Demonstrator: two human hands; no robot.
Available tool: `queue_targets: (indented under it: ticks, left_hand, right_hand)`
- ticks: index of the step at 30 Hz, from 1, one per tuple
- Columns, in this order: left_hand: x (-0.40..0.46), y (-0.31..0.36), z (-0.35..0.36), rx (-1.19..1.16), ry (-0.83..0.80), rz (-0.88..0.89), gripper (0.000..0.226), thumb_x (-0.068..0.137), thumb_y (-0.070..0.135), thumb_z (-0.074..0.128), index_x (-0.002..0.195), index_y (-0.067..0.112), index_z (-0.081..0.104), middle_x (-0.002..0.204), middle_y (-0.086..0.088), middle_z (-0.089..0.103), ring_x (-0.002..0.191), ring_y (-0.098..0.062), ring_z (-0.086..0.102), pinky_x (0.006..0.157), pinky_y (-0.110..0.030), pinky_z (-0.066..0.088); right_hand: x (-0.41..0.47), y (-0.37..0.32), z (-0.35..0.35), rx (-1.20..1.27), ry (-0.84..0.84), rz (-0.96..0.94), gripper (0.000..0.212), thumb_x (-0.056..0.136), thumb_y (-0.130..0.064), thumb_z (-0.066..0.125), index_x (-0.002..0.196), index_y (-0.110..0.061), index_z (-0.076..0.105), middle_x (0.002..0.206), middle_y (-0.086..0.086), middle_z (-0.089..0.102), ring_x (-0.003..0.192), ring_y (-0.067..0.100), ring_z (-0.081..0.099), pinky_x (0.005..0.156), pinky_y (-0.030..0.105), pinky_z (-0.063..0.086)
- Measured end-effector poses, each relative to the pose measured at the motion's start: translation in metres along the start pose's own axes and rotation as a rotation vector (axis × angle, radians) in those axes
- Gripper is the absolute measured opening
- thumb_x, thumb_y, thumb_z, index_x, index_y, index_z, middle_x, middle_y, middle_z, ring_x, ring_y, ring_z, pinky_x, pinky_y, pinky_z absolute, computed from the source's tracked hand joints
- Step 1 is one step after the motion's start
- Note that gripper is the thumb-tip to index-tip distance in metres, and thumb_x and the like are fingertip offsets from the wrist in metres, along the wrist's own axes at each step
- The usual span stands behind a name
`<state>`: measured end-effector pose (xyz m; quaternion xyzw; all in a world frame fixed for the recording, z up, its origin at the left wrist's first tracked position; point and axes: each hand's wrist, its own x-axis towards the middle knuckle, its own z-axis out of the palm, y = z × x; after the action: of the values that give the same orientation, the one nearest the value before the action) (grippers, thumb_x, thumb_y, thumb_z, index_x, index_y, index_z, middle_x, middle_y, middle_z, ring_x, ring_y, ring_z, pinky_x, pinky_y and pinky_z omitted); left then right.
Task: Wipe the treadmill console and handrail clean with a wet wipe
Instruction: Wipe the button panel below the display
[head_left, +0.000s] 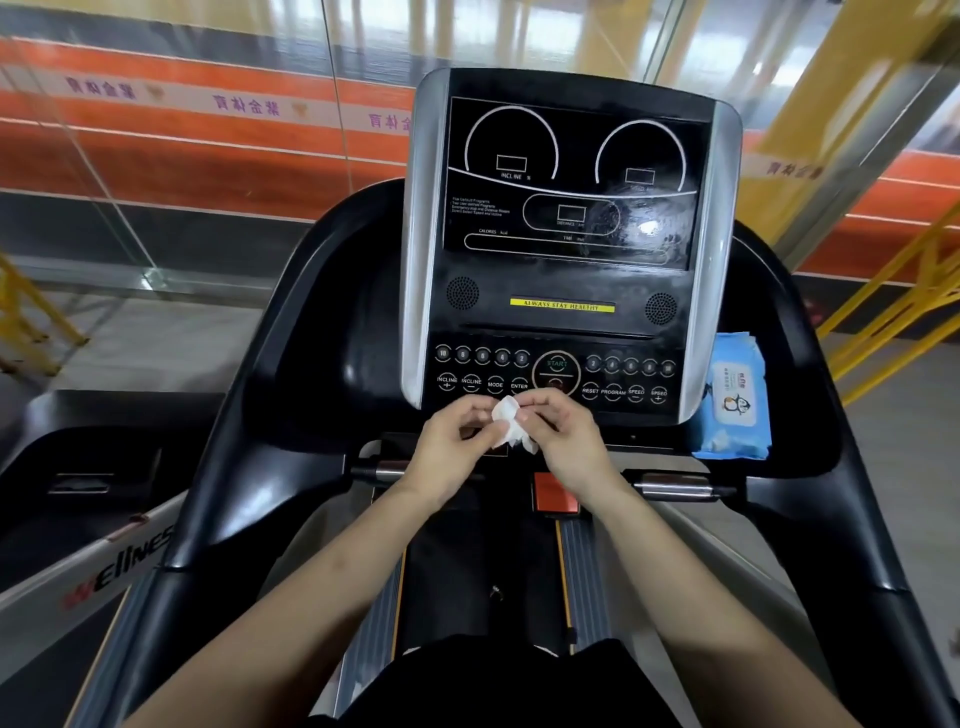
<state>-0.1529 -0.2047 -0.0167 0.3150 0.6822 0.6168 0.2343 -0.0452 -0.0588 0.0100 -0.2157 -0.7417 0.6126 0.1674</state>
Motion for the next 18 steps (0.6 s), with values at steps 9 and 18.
queue_targets:
  ticks: [9, 18]
  left_hand:
    - [0.009, -0.001, 0.013, -0.009, 0.096, -0.062, 0.015, 0.092, 0.024, 0.076, 0.082, 0.03, 0.066, 0.073, 0.013, 0.062, 0.074, -0.005, 0.06, 0.079, -0.025, 0.049]
    - [0.009, 0.012, 0.029, -0.057, 0.056, -0.016, 0.028, 0.1, 0.011, 0.067, 0.119, 0.028, 0.077, 0.111, 0.004, 0.076, 0.108, -0.009, 0.069, 0.098, -0.021, 0.051]
  right_hand:
    - [0.001, 0.005, -0.012, 0.101, 0.074, 0.043, 0.014, 0.085, -0.015, 0.08, 0.094, -0.026, 0.078, 0.097, 0.0, 0.076, 0.094, 0.016, 0.073, 0.088, 0.035, 0.058]
    - [0.002, 0.005, -0.007, 0.143, 0.296, -0.029, 0.012, 0.089, -0.017, 0.078, 0.096, -0.026, 0.079, 0.1, -0.008, 0.078, 0.101, 0.005, 0.072, 0.085, 0.017, 0.053]
